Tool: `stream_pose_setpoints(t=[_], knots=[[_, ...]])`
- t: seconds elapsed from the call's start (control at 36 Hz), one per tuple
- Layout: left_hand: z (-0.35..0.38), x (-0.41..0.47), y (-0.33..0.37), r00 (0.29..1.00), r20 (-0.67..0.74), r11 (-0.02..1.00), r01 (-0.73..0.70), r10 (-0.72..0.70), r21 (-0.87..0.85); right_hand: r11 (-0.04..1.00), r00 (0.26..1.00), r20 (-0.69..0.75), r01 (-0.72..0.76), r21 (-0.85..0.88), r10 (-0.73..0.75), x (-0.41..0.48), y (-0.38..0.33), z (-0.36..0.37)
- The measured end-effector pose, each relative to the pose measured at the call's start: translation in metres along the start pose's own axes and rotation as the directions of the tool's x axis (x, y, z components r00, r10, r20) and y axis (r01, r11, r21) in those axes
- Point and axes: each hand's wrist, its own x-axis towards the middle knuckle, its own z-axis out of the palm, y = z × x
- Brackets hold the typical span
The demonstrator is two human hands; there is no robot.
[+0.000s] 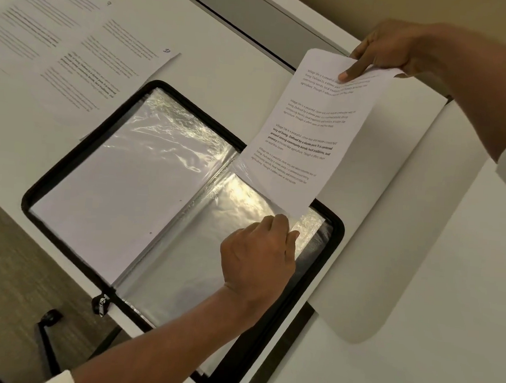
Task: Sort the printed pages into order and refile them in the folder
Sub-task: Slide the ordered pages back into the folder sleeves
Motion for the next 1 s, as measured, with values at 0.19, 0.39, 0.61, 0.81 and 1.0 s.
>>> stream_pose_setpoints(t=[0.19,0.39,0.61,0.81,1.0], knots=[[0.0,0.001,0.0,0.999,-0.011,0.999,-0.037,0.038,0.029,0.999,0.996,-0.084,0.038,-0.006,-0.039,-0.001,-0.017,-0.01],[0.002,0.0,-0.001,0.993,-0.04,0.991,-0.11,0.113,0.08,1.0,0.998,-0.055,0.008,-0.017,-0.009,0.012,-0.013,-0.008],[0.008,0.0,-0.001,0.99,-0.015,0.983,-0.139,0.142,0.123,1.0,1.0,-0.031,0.002,0.017,-0.002,0.017,-0.006,-0.006],[0.015,0.003,0.001,0.986,0.007,0.974,-0.164,0.165,0.153,0.999,1.0,-0.007,-0.029,0.015,0.029,0.016,0.0,-0.006],[0.019,0.0,-0.003,0.994,0.063,0.988,-0.099,0.093,0.115,0.999,0.997,0.069,-0.025,-0.025,0.027,0.01,0.006,-0.008]])
